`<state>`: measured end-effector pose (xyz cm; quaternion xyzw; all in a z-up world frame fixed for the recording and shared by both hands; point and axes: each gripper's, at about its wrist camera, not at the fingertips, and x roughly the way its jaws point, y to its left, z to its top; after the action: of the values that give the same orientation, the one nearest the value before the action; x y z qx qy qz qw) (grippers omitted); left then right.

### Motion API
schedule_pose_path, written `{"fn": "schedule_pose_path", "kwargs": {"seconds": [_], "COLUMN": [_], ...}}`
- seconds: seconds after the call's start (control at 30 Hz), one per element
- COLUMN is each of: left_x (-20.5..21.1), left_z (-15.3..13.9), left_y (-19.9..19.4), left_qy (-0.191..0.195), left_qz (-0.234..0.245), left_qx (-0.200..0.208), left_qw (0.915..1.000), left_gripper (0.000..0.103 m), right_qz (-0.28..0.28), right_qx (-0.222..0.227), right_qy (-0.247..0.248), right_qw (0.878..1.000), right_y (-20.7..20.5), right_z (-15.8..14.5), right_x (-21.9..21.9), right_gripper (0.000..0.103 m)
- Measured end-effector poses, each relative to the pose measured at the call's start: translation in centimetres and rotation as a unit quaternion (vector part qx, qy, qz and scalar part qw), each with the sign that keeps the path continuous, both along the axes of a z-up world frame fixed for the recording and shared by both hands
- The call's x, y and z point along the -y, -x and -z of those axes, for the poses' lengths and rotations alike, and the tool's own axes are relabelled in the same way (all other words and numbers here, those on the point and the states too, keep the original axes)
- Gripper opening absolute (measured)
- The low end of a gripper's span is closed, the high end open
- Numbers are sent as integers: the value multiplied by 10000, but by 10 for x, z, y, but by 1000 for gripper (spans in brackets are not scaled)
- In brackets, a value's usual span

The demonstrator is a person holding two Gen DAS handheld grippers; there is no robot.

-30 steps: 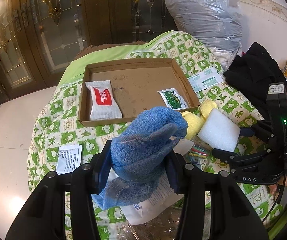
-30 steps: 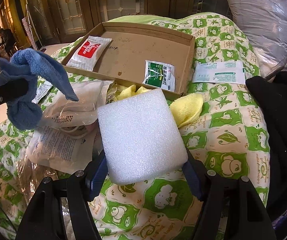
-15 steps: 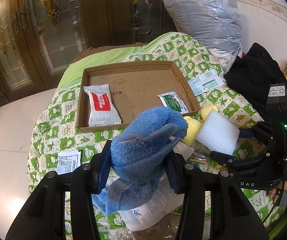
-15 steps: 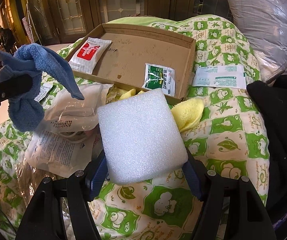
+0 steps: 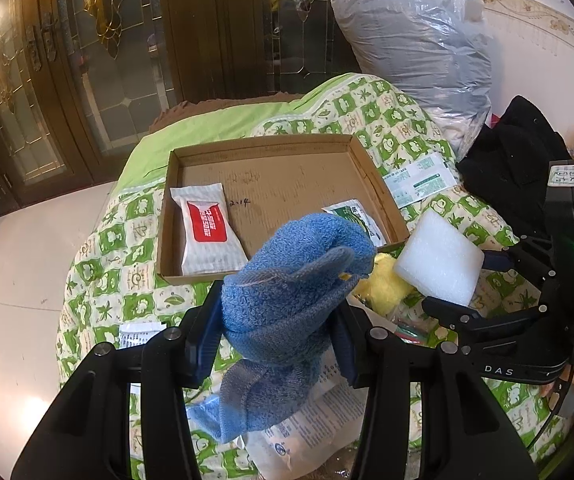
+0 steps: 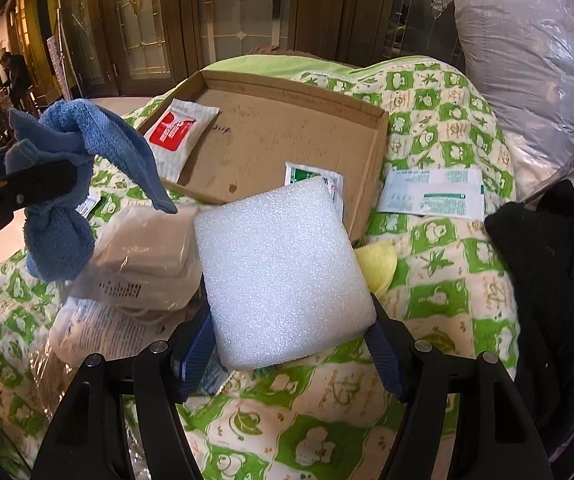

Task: Organize soft objects
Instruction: 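Lift the blue towel and white foam block off the pile with both tools, then carry the towel and foam block over the cardboard lid and lower them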

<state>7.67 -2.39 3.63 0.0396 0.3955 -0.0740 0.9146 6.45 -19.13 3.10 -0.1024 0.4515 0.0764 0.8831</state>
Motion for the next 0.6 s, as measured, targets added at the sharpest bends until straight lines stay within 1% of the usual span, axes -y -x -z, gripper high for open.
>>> {"fn": "schedule_pose_path", "kwargs": {"seconds": [0.27,0.6], "left_x": [-1,-3], "left_z": [-2,2], "left_y": [-13,-30], "left_qy": [-10,-63], "left_qz": [-25,-75], "left_qx": [24,-11], "left_qw": [10000,10000], "left_gripper": [46,46], "right_qz": [12,86], "right_qx": [10,106], "right_qy": [16,-8], "right_qw": [10000,9999], "right_y": [-11,-32], "right_z": [2,0], "right_x": [1,6], "right_gripper": [69,69]}}
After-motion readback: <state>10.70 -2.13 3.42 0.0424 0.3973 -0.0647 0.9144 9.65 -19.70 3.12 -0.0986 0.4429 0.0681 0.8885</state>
